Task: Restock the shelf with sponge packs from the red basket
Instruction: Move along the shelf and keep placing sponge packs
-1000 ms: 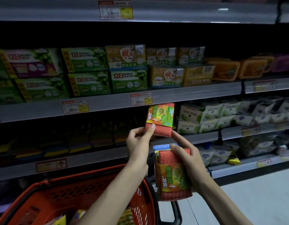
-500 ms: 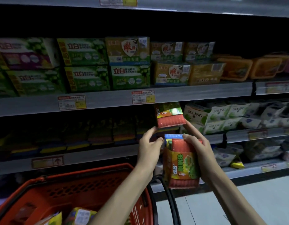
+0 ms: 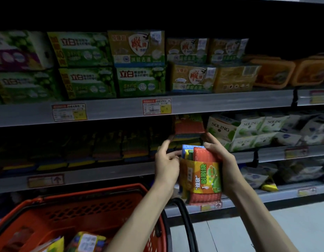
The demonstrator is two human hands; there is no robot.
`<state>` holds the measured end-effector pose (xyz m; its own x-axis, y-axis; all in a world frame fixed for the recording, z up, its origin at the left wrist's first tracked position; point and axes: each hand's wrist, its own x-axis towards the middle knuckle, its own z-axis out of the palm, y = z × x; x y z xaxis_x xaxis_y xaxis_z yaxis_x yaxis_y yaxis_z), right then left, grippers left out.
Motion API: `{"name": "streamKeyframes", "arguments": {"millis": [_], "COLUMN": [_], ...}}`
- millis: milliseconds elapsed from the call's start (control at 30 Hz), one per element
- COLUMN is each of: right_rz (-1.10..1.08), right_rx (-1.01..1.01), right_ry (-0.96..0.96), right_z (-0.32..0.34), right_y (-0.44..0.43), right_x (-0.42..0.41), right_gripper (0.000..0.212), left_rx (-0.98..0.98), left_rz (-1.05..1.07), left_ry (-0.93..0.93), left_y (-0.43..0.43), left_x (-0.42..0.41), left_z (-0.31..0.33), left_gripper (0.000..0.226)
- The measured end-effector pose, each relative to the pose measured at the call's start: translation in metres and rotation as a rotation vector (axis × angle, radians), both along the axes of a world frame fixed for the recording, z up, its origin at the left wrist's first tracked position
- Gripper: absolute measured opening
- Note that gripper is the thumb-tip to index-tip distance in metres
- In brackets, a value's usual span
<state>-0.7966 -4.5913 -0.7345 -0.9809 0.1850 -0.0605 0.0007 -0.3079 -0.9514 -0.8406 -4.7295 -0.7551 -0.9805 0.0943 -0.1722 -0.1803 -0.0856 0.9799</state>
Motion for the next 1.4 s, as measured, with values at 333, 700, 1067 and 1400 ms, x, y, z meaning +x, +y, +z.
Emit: {"name": "streamKeyframes", "arguments": {"millis": [333, 700, 1067, 1400], "right_rz": [0.043, -0.003, -0.054, -0.175], "right_rx": [-0.025, -0.085, -0.094, -0.048], "right_ry": [-0.004, 0.006, -0.046, 0.025], "right_z": [0.006, 0.004, 0.004, 0.001], "right_y": [0.002, 0.008, 0.01, 0.01], "right_x": [-0.003, -0.007, -0.007, 0.004], "right_gripper": [0.02, 0.027, 0.049, 0.038], "left_rx": [0.035, -0.096, -0.11, -0.104], "left_rz": [0.003, 0.022, -0.009, 0.018], "left_ry": [-0.01, 0.049, 0.019, 0.096], "left_y": [0.01, 0.014, 0.018, 0.003], "left_x": [-0.003, -0.007, -0.007, -0.006], "left_z": [0.003, 0.006, 0.011, 0.021], "left_gripper": [0.057, 0.057, 0.056, 0.055]}}
